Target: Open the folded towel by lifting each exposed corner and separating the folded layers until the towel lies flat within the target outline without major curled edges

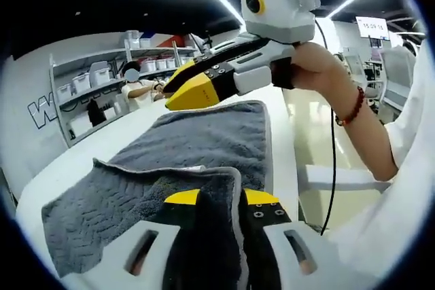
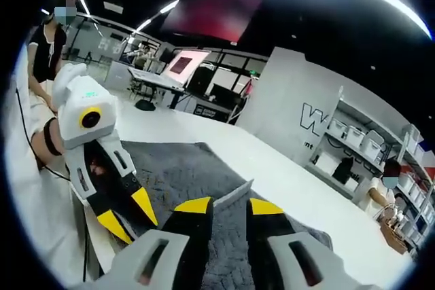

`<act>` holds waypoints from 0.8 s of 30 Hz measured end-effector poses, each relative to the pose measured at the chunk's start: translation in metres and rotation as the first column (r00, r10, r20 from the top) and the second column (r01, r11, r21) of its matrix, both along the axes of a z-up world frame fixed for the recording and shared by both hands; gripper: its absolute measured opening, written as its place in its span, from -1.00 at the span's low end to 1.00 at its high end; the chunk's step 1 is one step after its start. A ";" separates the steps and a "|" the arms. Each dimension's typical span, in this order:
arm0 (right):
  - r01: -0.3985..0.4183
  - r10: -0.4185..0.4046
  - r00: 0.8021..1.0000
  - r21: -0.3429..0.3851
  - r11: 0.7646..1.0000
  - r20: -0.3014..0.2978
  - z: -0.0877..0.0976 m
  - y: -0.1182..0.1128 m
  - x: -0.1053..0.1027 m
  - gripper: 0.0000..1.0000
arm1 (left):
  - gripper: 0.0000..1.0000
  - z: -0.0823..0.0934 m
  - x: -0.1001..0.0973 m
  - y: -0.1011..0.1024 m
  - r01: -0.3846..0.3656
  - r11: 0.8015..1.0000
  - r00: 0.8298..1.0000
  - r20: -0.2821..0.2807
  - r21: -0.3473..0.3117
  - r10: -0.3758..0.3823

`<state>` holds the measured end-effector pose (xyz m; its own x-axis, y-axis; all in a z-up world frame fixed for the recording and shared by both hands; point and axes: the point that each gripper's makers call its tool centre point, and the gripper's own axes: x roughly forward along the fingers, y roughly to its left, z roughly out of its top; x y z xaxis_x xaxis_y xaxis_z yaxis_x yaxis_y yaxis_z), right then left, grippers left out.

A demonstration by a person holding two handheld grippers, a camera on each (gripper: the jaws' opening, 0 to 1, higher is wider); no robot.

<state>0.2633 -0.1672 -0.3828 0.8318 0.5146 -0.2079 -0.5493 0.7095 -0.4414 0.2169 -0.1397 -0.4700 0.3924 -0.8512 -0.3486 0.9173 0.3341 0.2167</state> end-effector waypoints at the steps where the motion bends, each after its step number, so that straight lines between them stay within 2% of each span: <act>1: -0.002 0.002 1.000 0.005 1.000 0.000 0.000 0.000 0.000 -0.72 | -0.59 0.000 0.001 0.000 -0.007 1.000 1.000 0.002 0.001 0.007; 5: 0.001 -0.001 1.000 -0.002 1.000 -0.003 -0.001 -0.001 0.002 -0.72 | -0.64 -0.002 0.000 0.000 -0.005 1.000 1.000 0.011 0.016 0.005; 13: -0.005 0.005 1.000 0.010 1.000 -0.007 0.000 0.004 0.006 -0.73 | -0.81 0.004 -0.004 0.000 0.015 1.000 1.000 0.022 -0.012 -0.014; 15: -0.008 0.008 1.000 0.005 1.000 -0.005 0.000 0.006 0.011 -0.73 | -0.96 0.004 -0.007 -0.002 0.024 0.999 1.000 0.018 -0.021 -0.024; 17: -0.012 0.012 1.000 -0.010 1.000 -0.011 -0.001 0.007 0.013 -0.72 | -0.97 0.008 -0.011 -0.005 0.051 0.998 0.998 0.034 -0.038 -0.050; 18: -0.015 0.015 1.000 -0.008 1.000 -0.004 0.000 0.008 0.013 -0.73 | -0.97 0.013 -0.010 -0.005 0.047 0.997 0.997 0.060 -0.053 -0.044; 20: -0.023 0.023 1.000 0.007 1.000 -0.002 0.002 0.009 0.014 -0.73 | -0.97 0.012 -0.008 -0.003 0.045 0.998 0.997 0.059 -0.042 -0.043; 22: -0.020 0.019 1.000 0.015 1.000 0.009 0.005 0.008 0.017 -0.74 | -0.97 0.012 -0.008 -0.002 0.052 0.997 0.998 0.029 -0.048 -0.051; 24: -0.015 0.015 1.000 0.021 1.000 0.008 0.005 0.006 0.020 -0.73 | -0.98 0.014 -0.006 -0.002 0.044 0.997 0.998 0.048 -0.061 -0.041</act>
<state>0.2834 -0.1609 -0.3775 0.8255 0.5315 -0.1898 -0.5565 0.7105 -0.4307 0.2104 -0.1412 -0.4559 0.3700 -0.8868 -0.2771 0.9203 0.3091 0.2397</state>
